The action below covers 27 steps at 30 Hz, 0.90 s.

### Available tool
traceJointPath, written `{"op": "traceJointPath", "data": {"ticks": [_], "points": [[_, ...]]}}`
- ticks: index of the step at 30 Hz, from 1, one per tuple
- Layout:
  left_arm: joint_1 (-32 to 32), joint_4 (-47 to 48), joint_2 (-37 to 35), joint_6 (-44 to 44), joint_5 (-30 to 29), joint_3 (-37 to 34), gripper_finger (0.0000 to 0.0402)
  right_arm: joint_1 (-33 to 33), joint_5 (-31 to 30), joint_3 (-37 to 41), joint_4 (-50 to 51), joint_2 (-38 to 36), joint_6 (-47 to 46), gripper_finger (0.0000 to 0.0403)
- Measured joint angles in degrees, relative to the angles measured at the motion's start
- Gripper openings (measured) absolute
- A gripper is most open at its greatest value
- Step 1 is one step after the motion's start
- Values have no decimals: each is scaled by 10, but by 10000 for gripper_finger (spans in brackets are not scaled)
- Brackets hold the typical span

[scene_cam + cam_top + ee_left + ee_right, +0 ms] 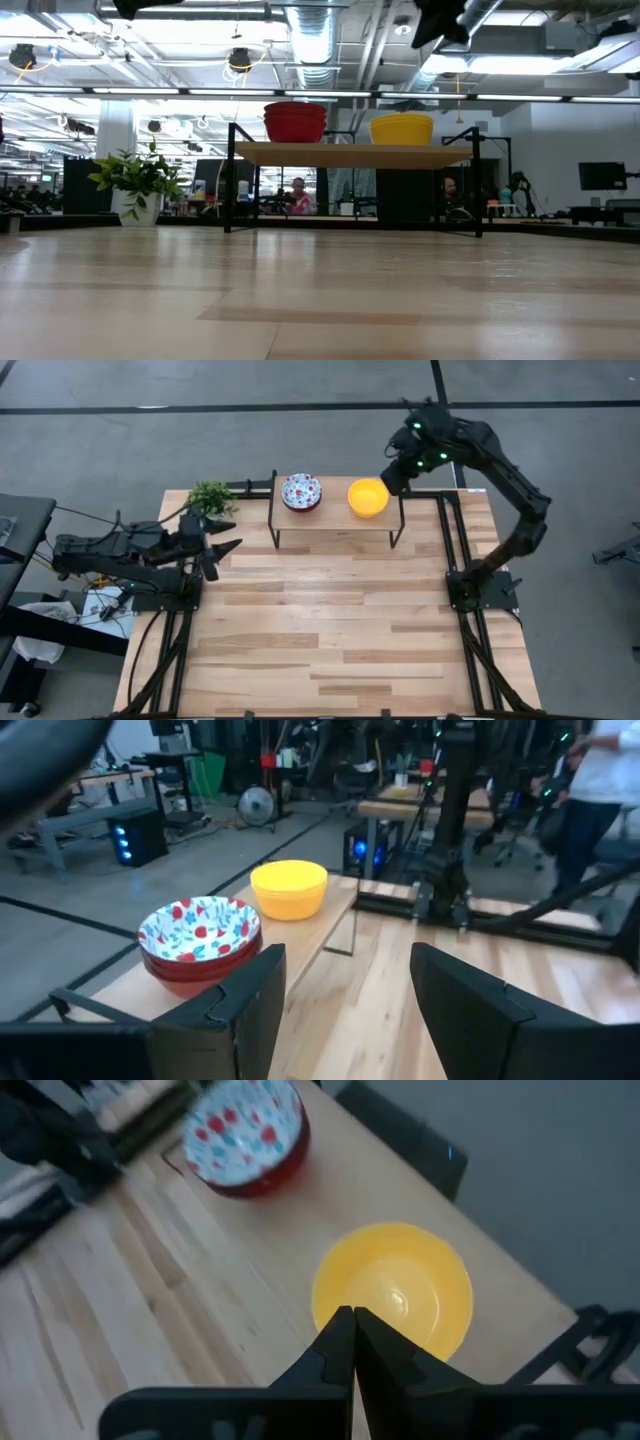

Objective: Pick & Place Mini bowls
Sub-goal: Return to Home Position

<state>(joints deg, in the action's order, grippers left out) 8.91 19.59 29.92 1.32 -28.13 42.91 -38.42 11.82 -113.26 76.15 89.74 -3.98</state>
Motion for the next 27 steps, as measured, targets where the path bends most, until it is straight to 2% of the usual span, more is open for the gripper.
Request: {"op": "traceJointPath", "data": {"ticks": [4,9,15,19,23,27], "points": [[0,-5,-31,24,16,-38,214,17,-12,67,-57,-66,-14,0],[0,-10,-60,71,16,-88,214,62,-51,211,-149,-166,-67,0],[0,-51,-71,82,17,-120,214,151,-106,404,-303,-284,-148,0],[0,-56,-70,85,17,-129,214,221,-165,510,-379,-347,-203,0],[0,-61,-71,98,17,-137,214,284,-214,583,-418,-389,-254,0],[0,-75,-70,102,30,-154,214,340,-258,619,-427,-412,-292,0]]}}
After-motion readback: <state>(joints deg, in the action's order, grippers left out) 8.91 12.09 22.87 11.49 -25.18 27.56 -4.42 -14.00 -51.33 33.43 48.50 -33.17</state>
